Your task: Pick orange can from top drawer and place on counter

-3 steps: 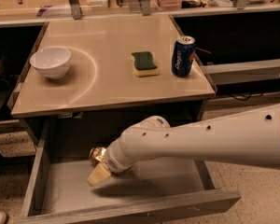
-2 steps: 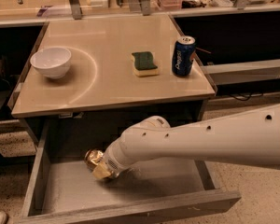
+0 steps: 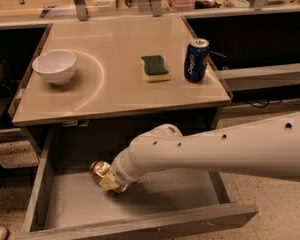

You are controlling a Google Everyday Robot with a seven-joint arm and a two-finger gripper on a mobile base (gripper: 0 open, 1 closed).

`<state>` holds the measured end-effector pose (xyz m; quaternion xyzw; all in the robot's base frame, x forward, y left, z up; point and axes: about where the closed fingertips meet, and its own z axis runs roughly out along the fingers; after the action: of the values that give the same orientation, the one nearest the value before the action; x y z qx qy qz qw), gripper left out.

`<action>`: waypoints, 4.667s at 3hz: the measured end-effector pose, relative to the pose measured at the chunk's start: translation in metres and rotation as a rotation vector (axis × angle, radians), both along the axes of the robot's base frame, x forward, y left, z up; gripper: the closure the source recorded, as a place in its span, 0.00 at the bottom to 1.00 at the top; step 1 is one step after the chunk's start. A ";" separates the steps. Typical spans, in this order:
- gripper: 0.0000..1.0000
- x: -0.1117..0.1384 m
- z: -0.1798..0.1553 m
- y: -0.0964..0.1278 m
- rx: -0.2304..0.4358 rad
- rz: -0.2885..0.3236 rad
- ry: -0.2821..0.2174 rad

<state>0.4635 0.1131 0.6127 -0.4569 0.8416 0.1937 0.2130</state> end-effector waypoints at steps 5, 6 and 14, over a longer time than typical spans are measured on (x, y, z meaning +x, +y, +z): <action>1.00 0.013 0.142 -0.115 0.156 -0.103 0.062; 1.00 0.013 0.177 -0.125 0.158 -0.113 0.043; 1.00 0.184 0.308 -0.005 0.218 0.085 -0.099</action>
Offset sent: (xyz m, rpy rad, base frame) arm 0.0073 -0.1281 0.1089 0.1526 0.1014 -0.1723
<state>0.6478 0.1077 0.9207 -0.4752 0.7840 0.2702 0.2942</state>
